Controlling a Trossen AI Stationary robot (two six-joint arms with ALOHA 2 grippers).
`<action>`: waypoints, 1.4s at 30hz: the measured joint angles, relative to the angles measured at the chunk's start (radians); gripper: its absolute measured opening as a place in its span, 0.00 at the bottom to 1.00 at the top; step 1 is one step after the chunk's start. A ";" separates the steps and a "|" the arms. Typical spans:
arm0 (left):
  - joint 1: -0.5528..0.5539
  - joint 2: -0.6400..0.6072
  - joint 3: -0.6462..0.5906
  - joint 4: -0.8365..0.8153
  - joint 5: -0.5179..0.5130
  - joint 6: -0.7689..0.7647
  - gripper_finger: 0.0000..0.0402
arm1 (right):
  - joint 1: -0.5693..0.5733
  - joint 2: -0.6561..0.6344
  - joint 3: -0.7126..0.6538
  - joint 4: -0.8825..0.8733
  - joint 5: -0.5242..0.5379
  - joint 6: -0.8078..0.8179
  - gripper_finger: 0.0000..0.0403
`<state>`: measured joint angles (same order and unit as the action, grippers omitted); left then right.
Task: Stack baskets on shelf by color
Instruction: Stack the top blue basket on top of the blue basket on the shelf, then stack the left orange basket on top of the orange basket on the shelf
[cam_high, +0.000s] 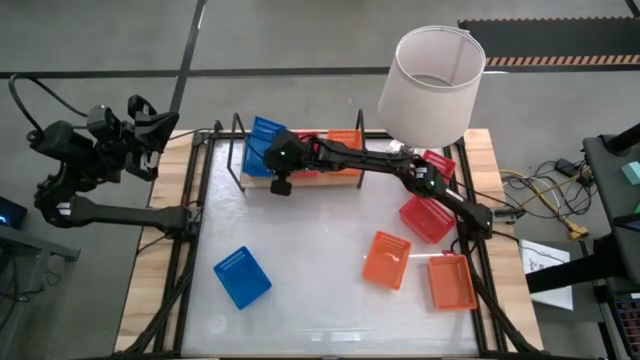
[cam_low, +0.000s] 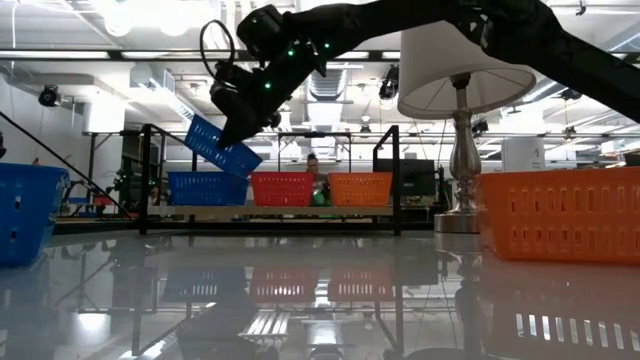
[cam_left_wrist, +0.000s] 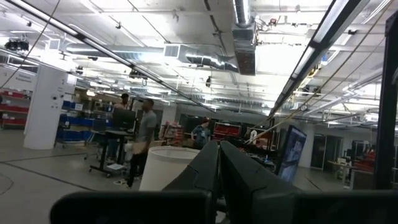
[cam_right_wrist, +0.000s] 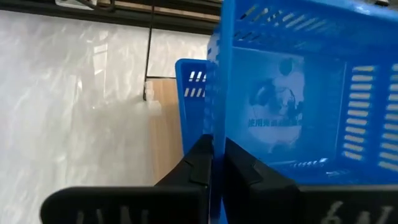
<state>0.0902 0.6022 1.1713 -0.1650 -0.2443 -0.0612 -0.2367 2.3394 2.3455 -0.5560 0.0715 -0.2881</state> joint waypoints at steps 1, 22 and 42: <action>0.000 -0.001 0.000 0.000 0.000 0.000 0.00 | -0.001 0.000 0.000 0.000 0.000 0.000 0.04; 0.000 -0.003 0.000 -0.011 0.000 -0.007 0.00 | 0.028 -0.047 0.010 -0.033 0.007 0.069 0.28; -0.001 0.082 -0.018 -0.756 0.196 -0.424 0.00 | 0.209 -0.307 0.009 -0.434 -0.125 0.381 0.04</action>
<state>0.0895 0.6840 1.1533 -0.9209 -0.0479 -0.4848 -0.0279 2.0327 2.3547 -0.9895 -0.0535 0.0929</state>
